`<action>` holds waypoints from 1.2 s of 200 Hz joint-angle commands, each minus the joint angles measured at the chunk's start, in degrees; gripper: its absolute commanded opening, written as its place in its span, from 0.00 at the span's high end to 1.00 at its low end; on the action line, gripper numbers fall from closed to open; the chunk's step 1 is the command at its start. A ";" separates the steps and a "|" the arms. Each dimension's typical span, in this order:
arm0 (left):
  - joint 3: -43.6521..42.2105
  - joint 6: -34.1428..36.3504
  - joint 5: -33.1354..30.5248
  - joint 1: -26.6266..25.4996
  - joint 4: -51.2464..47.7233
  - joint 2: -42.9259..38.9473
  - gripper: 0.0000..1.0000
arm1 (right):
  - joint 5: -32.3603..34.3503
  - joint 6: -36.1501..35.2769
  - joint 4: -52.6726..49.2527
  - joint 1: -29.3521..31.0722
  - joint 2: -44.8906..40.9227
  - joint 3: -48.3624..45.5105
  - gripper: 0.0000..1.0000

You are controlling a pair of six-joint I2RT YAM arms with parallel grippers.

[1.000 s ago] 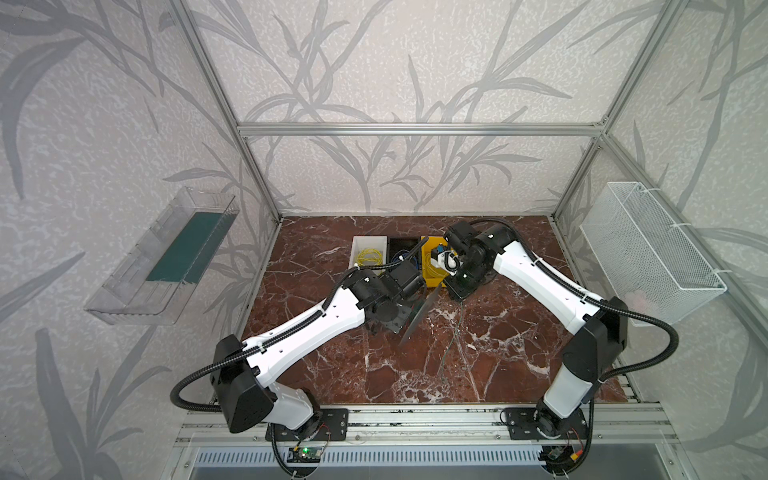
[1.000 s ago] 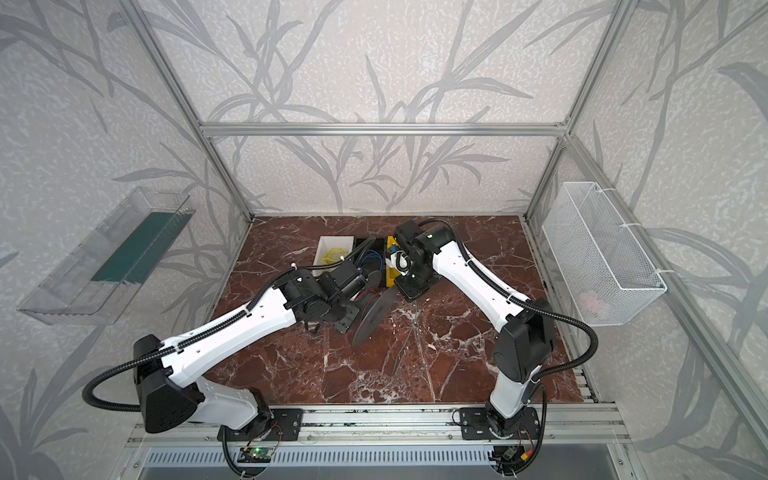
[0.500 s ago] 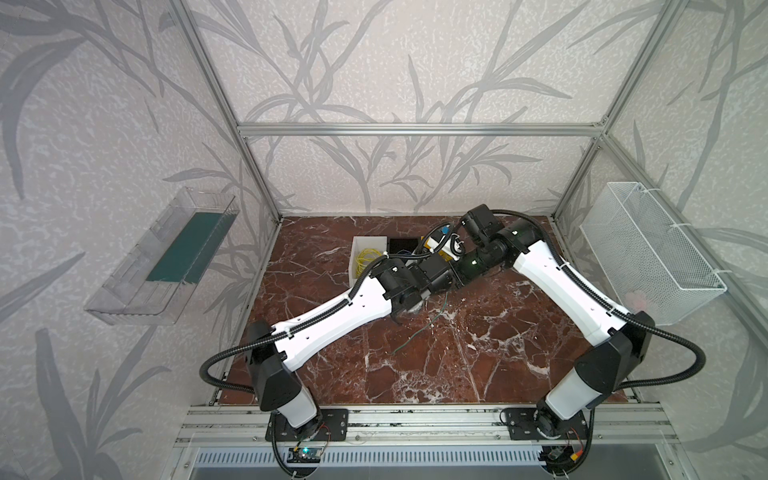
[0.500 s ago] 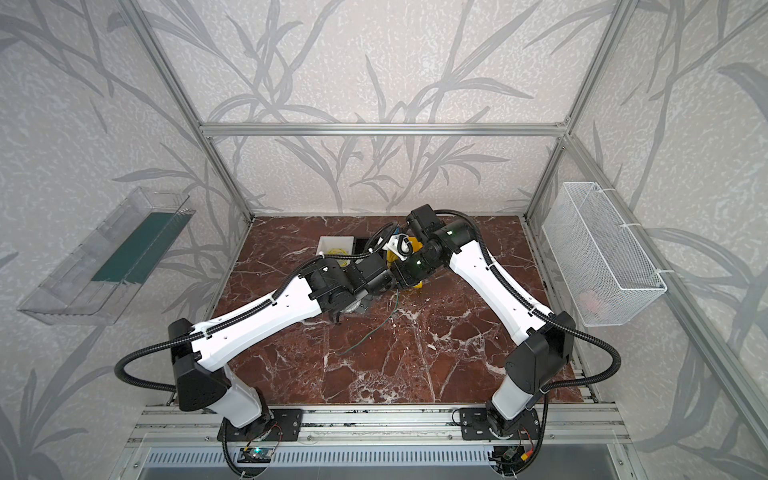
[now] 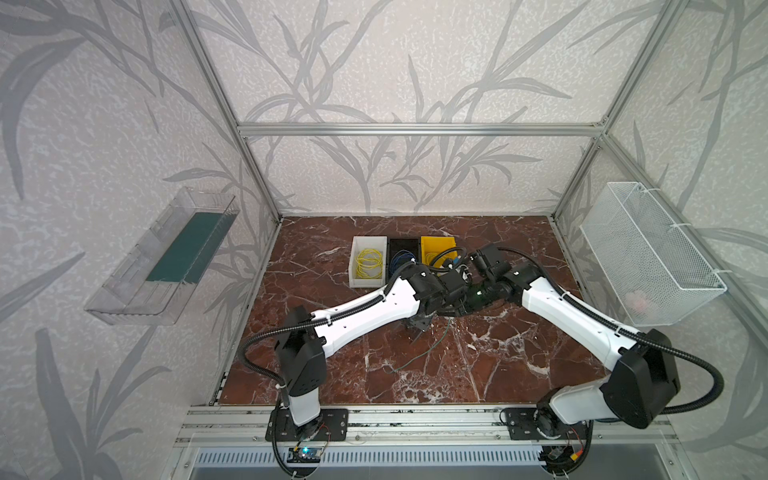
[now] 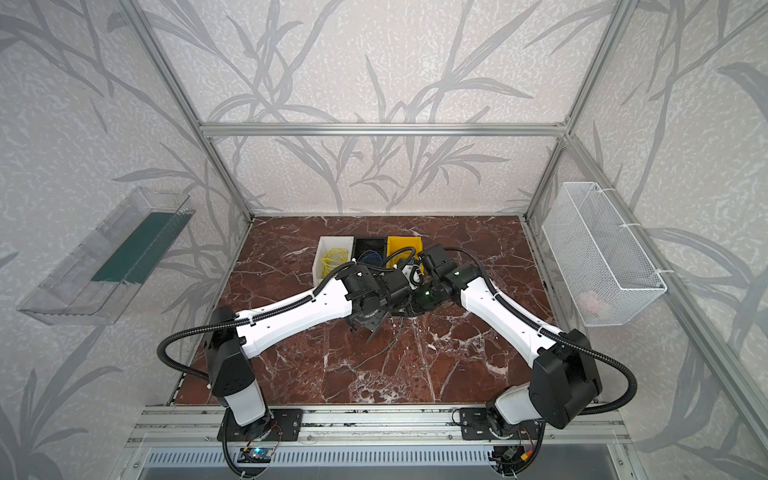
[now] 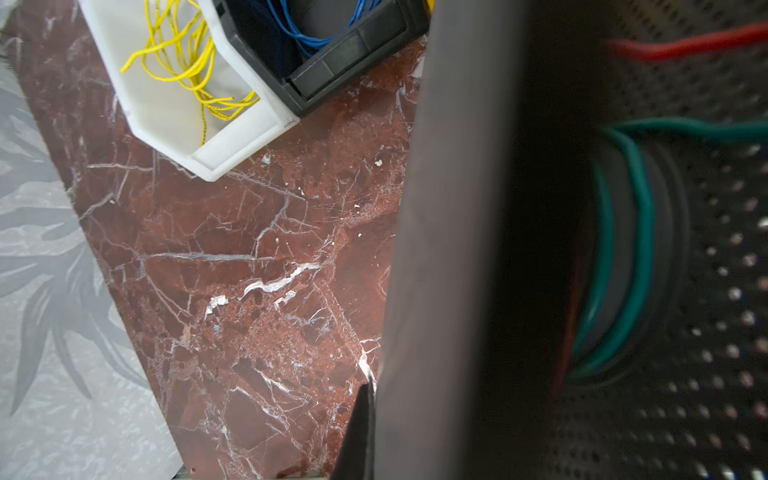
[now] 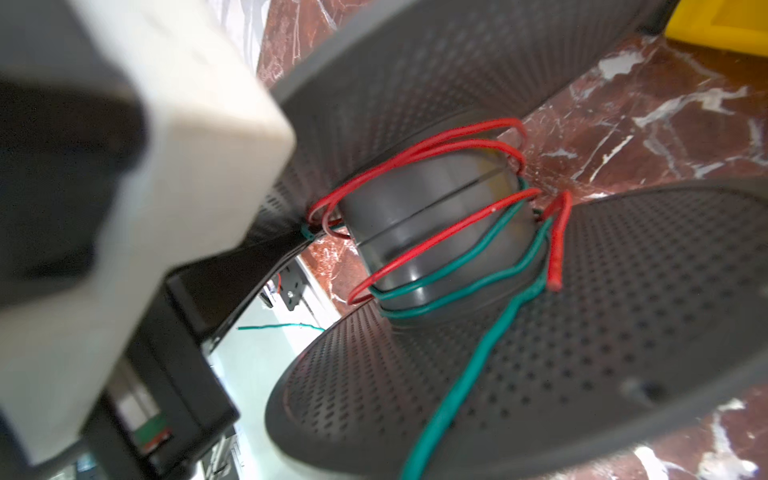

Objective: Wrap the cables

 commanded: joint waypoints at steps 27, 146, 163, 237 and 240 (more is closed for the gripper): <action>0.87 -7.09 -3.97 -0.34 6.76 3.42 1.00 | -21.24 -0.20 5.57 2.13 -2.97 4.09 0.87; 1.99 -10.74 0.22 0.14 8.92 4.64 1.00 | 4.51 10.19 10.52 7.03 -15.46 -10.90 0.80; 1.82 -10.96 0.91 0.48 9.41 4.25 1.00 | 6.47 11.45 10.81 7.19 -16.83 -12.61 0.89; -4.08 -13.27 4.30 1.47 13.84 1.36 1.00 | 11.85 9.61 5.23 7.15 -22.17 -12.76 1.00; -4.42 -13.36 4.41 1.47 14.07 1.16 1.00 | 12.46 9.62 4.99 7.15 -22.68 -12.68 1.00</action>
